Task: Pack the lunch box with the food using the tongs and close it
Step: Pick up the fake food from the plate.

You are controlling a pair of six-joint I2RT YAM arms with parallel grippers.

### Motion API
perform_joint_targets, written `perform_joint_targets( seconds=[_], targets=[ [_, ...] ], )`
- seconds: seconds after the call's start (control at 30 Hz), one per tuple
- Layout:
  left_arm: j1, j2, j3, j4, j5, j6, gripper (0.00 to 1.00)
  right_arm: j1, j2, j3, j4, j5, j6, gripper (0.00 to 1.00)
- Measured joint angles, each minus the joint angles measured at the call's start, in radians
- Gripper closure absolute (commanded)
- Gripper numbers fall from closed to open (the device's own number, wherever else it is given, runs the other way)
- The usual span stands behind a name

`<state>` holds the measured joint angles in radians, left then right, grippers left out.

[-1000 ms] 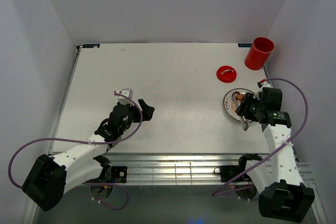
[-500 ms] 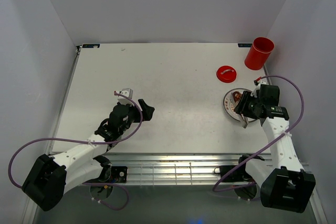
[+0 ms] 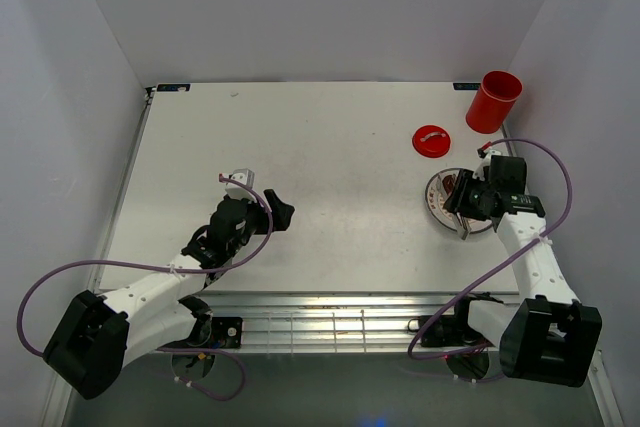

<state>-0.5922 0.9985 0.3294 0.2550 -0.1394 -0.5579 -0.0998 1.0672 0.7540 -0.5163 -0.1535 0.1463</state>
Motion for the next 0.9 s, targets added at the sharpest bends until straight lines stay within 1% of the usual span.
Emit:
perform_joint_targets(
  seconds=[0.37, 0.9],
  targets=[
    [0.0, 0.0, 0.001, 0.0, -0.003, 0.0, 0.03, 0.002, 0.003, 0.0, 0.01, -0.006, 0.002, 0.54],
    [0.0, 0.002, 0.001, 0.0, -0.004, 0.0, 0.03, 0.003, -0.016, 0.0, -0.047, 0.031, 0.017, 0.54]
  ],
)
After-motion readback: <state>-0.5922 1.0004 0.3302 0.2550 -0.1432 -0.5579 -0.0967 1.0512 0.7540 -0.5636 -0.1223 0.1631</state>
